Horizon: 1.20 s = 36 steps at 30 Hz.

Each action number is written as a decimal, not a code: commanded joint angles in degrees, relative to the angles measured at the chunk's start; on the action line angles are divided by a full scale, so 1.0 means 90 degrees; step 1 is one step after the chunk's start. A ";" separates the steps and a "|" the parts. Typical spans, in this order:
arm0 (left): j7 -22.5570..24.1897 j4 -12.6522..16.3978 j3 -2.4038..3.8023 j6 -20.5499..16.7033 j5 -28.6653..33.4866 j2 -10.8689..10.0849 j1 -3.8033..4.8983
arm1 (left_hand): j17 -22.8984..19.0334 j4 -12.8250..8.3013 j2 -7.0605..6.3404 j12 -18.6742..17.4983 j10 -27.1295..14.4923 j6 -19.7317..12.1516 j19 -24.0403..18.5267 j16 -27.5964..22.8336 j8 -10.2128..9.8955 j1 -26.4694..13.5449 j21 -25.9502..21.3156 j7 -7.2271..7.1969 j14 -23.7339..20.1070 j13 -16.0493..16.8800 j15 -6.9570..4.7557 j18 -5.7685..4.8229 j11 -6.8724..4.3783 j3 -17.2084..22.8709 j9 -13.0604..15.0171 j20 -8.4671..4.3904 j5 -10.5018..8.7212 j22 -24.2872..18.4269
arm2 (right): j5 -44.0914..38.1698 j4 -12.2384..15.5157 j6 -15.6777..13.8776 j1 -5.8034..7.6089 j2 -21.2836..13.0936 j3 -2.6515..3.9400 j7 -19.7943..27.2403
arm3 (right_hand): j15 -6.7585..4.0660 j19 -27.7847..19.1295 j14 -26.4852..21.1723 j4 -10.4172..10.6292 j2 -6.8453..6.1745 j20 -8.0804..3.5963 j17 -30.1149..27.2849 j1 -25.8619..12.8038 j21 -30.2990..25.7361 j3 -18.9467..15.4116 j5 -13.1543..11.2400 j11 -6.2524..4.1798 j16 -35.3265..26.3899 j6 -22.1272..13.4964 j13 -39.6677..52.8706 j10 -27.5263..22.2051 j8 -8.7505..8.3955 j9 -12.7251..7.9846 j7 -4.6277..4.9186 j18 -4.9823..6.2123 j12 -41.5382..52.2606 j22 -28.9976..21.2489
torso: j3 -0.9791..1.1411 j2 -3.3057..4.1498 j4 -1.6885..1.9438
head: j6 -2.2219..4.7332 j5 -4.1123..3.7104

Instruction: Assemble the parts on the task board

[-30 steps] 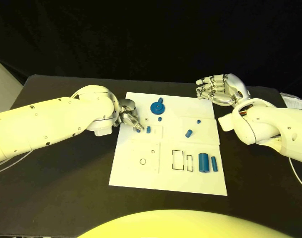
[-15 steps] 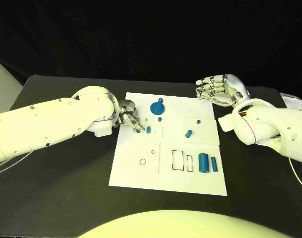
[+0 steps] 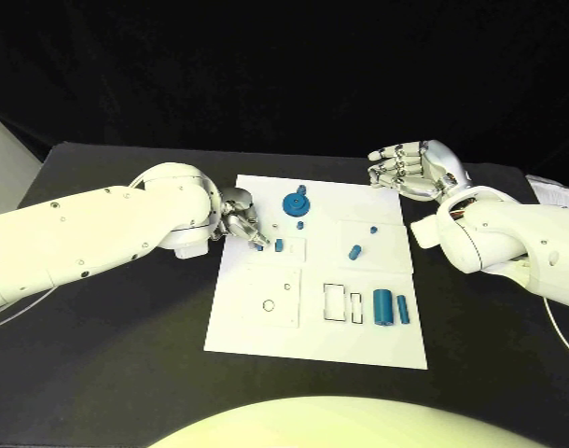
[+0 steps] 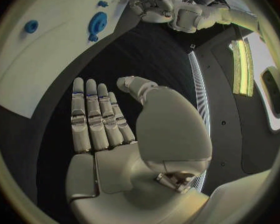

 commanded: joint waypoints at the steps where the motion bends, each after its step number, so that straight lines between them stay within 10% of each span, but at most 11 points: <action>1: 0.0045 0.0033 0.0012 -0.0132 0.0024 -0.0022 -0.0003 | 0.1534 0.0022 0.0040 -0.0046 -0.0077 -0.0047 -0.0014 -0.0036 -0.0048 0.0091 -0.0052 0.0020 0.0624 -0.0056 -0.0041 -0.0073 0.0008 0.0038 -0.0009 -0.0040 0.0014 0.0328 | -0.0037 0.0014 0.0098 -0.0003 -0.0003 0.0001 0.0051 | 0.0029 0.0030 -0.0012 -0.0036 0.0040 0.0026 -0.0024 -0.0031 0.0012 0.0011 0.0050 0.0000 -0.0031 0.0033 -0.0004 0.0051 -0.0042 -0.0013 0.0077 0.0025 -0.0037 -0.0037 | -0.0005 0.0001 0.0002 | -0.0002 -0.0003; 21: 0.0074 0.0067 0.0026 -0.0345 0.0447 -0.0063 -0.0003 | 0.1401 0.0201 0.0078 -0.0196 -0.0225 -0.0355 -0.0105 -0.0097 -0.0380 0.0242 -0.0177 0.0207 0.0588 -0.0271 0.0081 -0.0041 0.0165 -0.0017 -0.0140 0.0020 0.0021 0.0208 | -0.0038 0.0003 0.0105 -0.0003 0.0003 0.0001 0.0046 | 0.0029 0.0030 -0.0012 -0.0036 0.0040 0.0026 -0.0024 -0.0031 0.0012 0.0011 0.0050 0.0000 -0.0031 0.0033 -0.0004 0.0051 -0.0042 -0.0013 0.0077 0.0025 -0.0037 -0.0037 | 0.0001 0.0000 0.0006 | -0.0007 -0.0003; 36: 0.0094 0.0060 0.0025 -0.0191 0.0569 -0.0082 -0.0002 | 0.1405 0.0367 -0.0232 -0.0244 -0.0287 -0.0235 -0.0111 -0.0097 -0.0508 0.0188 -0.0196 0.0238 0.0589 -0.0354 0.0119 -0.0036 0.0200 -0.0367 -0.0187 0.0065 -0.0019 0.0199 | -0.0038 -0.0003 0.0108 -0.0003 0.0005 0.0001 0.0046 | 0.0029 0.0030 -0.0012 -0.0036 0.0040 0.0026 -0.0024 -0.0031 0.0012 0.0011 0.0050 0.0000 -0.0031 0.0033 -0.0004 0.0051 -0.0042 -0.0013 0.0077 0.0025 -0.0037 -0.0037 | 0.0002 -0.0002 0.0002 | -0.0010 -0.0006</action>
